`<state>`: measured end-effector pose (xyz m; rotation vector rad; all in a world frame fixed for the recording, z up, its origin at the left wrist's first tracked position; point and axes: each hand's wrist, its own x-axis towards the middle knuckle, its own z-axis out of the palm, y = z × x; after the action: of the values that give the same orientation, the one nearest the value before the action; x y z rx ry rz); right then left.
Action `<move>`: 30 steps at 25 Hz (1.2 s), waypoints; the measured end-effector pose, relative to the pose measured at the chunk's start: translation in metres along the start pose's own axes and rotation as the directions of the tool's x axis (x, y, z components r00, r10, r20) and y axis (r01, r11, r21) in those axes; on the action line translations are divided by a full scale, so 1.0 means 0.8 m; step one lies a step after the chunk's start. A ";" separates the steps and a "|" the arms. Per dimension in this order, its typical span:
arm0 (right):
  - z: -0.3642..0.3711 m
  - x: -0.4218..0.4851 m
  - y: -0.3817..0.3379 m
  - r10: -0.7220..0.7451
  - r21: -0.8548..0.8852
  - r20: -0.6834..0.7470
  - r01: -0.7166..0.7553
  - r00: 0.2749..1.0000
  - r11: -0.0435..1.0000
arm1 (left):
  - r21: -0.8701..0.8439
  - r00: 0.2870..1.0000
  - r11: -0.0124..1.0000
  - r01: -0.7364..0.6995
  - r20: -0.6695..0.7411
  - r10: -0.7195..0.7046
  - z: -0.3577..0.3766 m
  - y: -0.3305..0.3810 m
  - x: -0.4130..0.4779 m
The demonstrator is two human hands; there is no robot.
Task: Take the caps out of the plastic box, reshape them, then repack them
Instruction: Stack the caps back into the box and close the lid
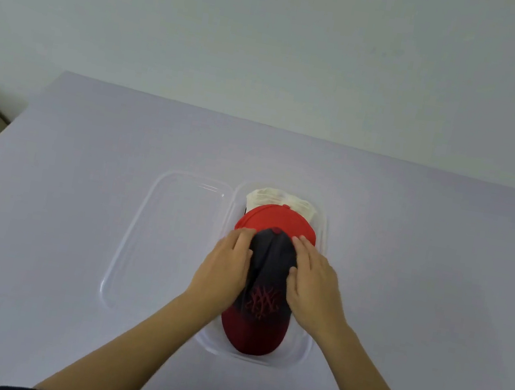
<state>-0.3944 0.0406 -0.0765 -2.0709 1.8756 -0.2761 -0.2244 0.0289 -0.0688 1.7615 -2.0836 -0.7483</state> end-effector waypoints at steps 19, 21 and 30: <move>0.068 -0.028 -0.044 -0.034 -0.179 -0.002 0.033 0.999 0.983 | -0.100 0.550 0.551 0.829 -0.035 -0.834 -0.031 -0.188 -0.027; 0.073 -0.026 -0.046 -0.005 -0.184 -0.008 0.004 1.000 0.983 | -0.112 0.531 0.532 0.839 -0.042 -0.846 -0.035 -0.190 -0.024; 0.082 -0.026 -0.044 -0.025 -0.091 -0.003 0.025 1.000 0.996 | -0.639 0.638 0.575 0.511 -0.167 -0.752 -0.118 -0.169 -0.034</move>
<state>-0.3403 0.0713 -0.1226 -2.1559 1.8989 -0.2053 -0.0573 0.0231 -0.0666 2.0791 -0.7564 -0.9056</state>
